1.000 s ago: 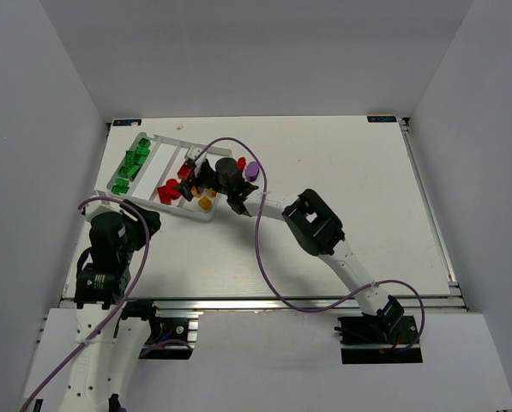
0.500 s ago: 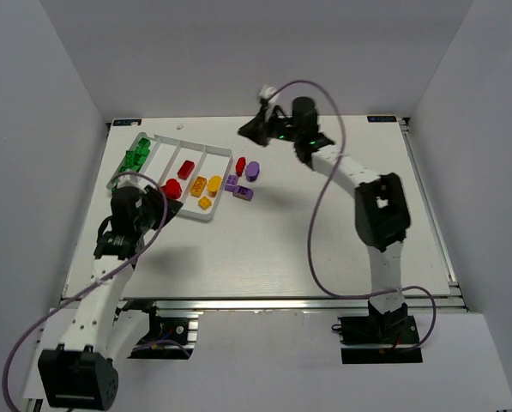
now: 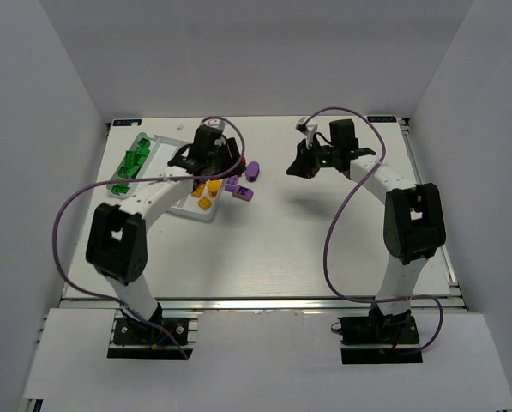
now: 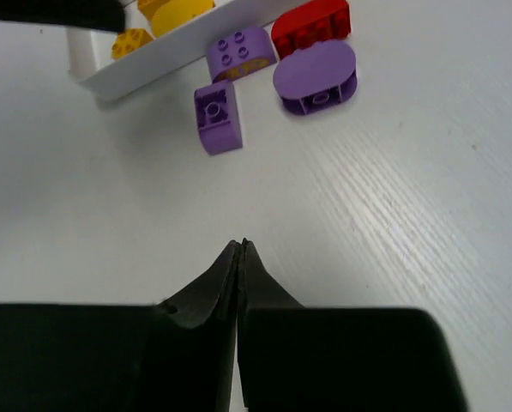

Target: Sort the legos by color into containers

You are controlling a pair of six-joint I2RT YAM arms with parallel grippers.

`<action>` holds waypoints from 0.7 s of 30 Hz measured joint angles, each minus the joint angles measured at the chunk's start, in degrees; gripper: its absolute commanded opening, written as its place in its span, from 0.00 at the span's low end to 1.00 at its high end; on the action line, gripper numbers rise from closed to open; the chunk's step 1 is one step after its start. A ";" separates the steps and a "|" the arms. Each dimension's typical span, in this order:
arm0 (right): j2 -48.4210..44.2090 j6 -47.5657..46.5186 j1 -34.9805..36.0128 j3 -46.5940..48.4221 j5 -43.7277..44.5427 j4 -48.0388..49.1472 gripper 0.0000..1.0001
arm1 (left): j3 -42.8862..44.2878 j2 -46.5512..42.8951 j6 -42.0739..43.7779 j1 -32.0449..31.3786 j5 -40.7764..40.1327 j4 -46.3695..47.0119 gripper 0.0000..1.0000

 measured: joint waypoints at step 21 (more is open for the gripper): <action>-12.00 -4.24 -5.95 -11.15 -9.16 -5.42 0.00 | 34.01 32.96 15.96 -0.66 -8.87 -4.39 0.37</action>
